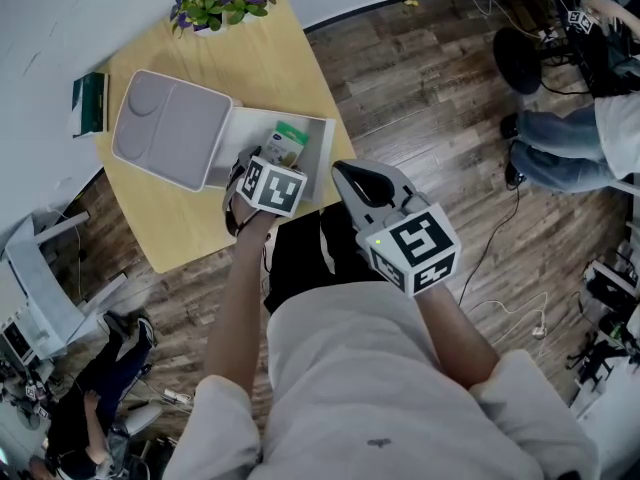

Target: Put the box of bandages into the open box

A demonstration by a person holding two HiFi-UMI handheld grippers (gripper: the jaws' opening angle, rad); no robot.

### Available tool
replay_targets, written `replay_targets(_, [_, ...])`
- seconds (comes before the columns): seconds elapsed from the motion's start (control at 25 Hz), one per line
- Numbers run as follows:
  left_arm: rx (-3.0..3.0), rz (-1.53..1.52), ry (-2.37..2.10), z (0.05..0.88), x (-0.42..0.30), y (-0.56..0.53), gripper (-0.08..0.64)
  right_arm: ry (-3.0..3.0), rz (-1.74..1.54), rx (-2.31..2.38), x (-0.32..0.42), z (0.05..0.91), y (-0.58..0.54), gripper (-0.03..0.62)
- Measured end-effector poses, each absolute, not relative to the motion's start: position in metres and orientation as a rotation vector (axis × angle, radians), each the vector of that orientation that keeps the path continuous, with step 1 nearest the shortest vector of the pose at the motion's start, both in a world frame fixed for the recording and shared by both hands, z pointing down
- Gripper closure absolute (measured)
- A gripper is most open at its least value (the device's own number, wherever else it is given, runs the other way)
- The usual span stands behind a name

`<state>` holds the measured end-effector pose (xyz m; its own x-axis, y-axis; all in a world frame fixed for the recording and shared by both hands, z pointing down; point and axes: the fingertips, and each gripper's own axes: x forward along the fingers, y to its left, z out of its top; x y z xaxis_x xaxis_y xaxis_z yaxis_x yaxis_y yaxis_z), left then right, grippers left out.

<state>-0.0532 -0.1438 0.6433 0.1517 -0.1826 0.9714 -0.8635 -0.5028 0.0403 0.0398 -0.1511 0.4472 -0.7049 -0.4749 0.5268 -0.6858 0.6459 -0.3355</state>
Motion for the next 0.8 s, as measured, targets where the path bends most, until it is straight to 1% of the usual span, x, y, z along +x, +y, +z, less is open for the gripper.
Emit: replay_targets(0.8, [1.834,1.424,-1.104,0.626,-0.06,-0.141,0.221,-2.503,0.708,0.922,0.057,0.437,-0.137,0.588])
